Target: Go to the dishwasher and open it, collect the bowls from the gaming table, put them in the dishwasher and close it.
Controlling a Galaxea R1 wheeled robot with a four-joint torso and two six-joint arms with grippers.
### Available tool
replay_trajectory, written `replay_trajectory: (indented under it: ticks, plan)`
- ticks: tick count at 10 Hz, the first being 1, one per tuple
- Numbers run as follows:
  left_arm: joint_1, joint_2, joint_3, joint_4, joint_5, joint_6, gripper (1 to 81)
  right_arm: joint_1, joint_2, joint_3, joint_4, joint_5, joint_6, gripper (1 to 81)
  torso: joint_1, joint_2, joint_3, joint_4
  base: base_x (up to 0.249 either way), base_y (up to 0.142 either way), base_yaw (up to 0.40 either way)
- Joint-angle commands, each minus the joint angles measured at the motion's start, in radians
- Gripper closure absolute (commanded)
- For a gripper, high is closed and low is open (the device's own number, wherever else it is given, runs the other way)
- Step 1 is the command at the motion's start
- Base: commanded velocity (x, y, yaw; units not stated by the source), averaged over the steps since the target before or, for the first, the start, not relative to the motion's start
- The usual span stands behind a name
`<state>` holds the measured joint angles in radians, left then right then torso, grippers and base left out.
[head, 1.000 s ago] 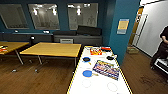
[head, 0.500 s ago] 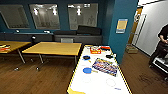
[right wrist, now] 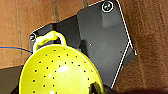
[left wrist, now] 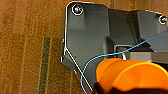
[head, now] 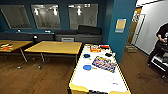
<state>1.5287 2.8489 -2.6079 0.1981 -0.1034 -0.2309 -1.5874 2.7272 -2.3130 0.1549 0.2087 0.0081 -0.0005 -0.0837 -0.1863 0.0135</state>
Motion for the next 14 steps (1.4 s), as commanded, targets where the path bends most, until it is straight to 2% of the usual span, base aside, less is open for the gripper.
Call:
replay_trajectory:
  ticks: [1, 3, 4, 6, 7, 9, 14]
  plan:
    - [-0.032, -0.011, -0.006, 0.012, 0.053, 0.008, 81.1, 0.028, -0.016, 0.008, -0.018, -0.055, -0.002, 81.1, 0.001, 0.0, 0.0, 0.0, -0.149, 0.0, 0.0]
    - [-0.031, -0.011, -0.006, 0.012, 0.051, 0.008, 81.1, 0.028, -0.015, 0.009, -0.018, -0.055, -0.003, 81.1, 0.001, 0.0, 0.0, 0.0, -0.15, 0.0, 0.0]
    - [-0.031, -0.011, -0.008, 0.011, 0.051, 0.008, 81.1, 0.026, -0.016, 0.011, -0.02, -0.055, -0.003, 81.1, 0.001, 0.0, 0.037, 0.0, -0.149, 0.0, 0.0]
    - [-0.028, -0.011, -0.009, 0.011, 0.051, 0.008, 81.1, 0.027, -0.015, 0.012, -0.026, -0.055, -0.002, 81.1, 0.001, 0.0, 0.056, 0.0, -0.15, 0.0, 0.0]
    - [-0.028, -0.011, -0.009, 0.011, 0.051, 0.008, 81.1, 0.028, -0.015, 0.012, -0.026, -0.055, -0.003, 81.1, 0.001, 0.0, 0.034, 0.0, -0.15, 0.0, 0.0]
    - [-0.028, -0.011, -0.009, 0.012, 0.051, 0.008, 81.1, 0.028, -0.015, 0.009, -0.026, -0.055, -0.002, 81.1, 0.001, -0.001, 0.051, 0.0, -0.15, 0.0, 0.0]
    - [-0.028, -0.011, -0.009, 0.012, 0.053, 0.01, 81.1, 0.033, -0.007, 0.006, -0.032, -0.055, -0.003, 81.1, 0.001, -0.002, 0.053, 0.0, -0.149, 0.0, 0.0]
